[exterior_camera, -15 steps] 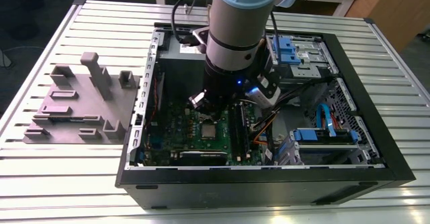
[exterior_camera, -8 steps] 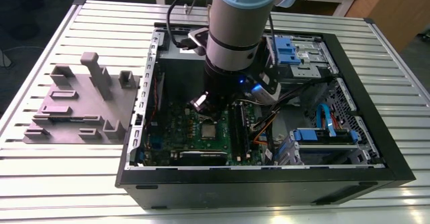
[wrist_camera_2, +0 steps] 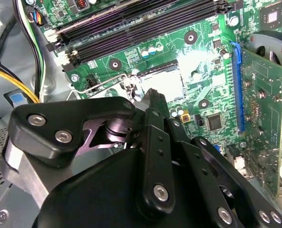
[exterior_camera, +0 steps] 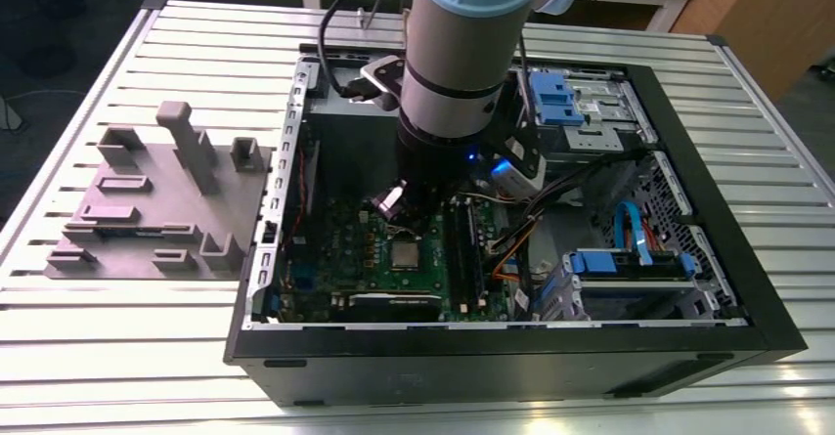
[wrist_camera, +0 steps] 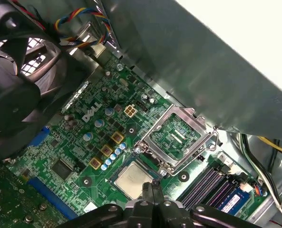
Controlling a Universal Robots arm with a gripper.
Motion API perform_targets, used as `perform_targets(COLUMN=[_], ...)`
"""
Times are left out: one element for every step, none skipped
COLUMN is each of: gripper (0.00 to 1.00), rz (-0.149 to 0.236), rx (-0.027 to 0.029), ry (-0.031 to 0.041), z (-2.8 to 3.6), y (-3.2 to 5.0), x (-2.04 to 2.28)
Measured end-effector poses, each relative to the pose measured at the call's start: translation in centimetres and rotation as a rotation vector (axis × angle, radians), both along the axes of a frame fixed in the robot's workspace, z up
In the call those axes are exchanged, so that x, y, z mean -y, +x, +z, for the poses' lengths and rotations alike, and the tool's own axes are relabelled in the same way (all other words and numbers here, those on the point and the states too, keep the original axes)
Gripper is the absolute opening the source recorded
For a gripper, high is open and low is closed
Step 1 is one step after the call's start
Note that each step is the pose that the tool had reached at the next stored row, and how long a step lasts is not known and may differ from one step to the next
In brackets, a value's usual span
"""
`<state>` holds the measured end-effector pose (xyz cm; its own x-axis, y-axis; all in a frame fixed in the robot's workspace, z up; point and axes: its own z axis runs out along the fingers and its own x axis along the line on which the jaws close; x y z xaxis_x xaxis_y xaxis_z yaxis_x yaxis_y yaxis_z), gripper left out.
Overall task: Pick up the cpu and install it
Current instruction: 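Close the cpu cover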
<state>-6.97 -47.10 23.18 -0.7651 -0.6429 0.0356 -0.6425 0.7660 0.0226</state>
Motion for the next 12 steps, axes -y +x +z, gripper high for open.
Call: perform_targets(gripper=[0.11, 0.11, 0.11, 0.11, 0.11, 0.11, 0.11, 0.11, 0.11, 0.11, 0.11, 0.11], rz=[0.0, 0.0, 0.0, 0.0, 0.0, 0.0, 0.0, 0.001, 0.008, 0.025, 0.043, 0.061], rx=[0.0, 0.0, 0.0, 0.0, 0.0, 0.0, 0.0, 0.0, 0.0, 0.0, 0.0, 0.0], ry=[0.0, 0.0, 0.0, 0.0, 0.0, 0.0, 0.0, 0.0, -0.0001, 0.0, 0.0, 0.0], z=[0.0, 0.0, 0.0, 0.0, 0.0, 0.0, 0.0, 0.0, 0.0, -0.01, -0.03, -0.05], y=[0.0, 0.0, 0.0, 0.0, 0.0, 0.0, 0.0, 0.0, 0.0, 0.0, 0.0, 0.0], x=[0.0, 0.0, 0.0, 0.0, 0.0, 0.0, 0.0, 0.0, 0.0, 0.0, -0.01, 0.0])
